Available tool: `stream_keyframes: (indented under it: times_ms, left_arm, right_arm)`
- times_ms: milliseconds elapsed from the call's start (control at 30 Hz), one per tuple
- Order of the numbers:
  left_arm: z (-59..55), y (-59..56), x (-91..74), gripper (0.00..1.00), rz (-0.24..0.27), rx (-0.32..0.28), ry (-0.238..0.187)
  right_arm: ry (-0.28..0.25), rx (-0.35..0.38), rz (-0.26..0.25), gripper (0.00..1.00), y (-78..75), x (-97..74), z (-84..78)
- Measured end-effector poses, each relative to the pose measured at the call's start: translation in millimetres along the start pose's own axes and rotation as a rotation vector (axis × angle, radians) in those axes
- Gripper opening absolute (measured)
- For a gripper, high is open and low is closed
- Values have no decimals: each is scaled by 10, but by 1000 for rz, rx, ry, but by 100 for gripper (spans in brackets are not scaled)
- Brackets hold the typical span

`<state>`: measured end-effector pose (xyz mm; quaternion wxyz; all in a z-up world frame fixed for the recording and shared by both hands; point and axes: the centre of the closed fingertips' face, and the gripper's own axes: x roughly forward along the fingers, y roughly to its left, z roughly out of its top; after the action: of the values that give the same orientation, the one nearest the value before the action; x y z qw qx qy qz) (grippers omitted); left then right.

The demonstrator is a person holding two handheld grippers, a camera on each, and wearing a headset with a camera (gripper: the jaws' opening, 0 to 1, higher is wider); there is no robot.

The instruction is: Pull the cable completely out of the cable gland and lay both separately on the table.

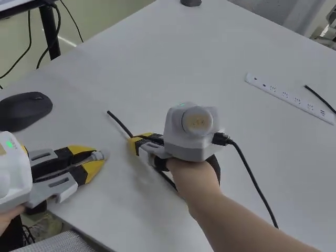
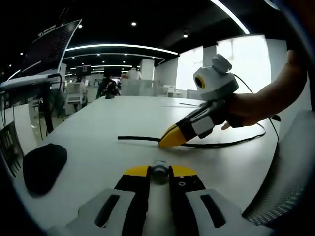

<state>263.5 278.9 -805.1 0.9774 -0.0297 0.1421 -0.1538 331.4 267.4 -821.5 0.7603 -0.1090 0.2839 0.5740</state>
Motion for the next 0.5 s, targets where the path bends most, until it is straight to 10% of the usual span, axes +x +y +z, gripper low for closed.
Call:
stream_keyframes:
  times_ms: [500]
  left_arm:
    - [-77,-1,56,23,20,43,43]
  right_arm:
    - [-3,-158,-51,13,-15,2,24]
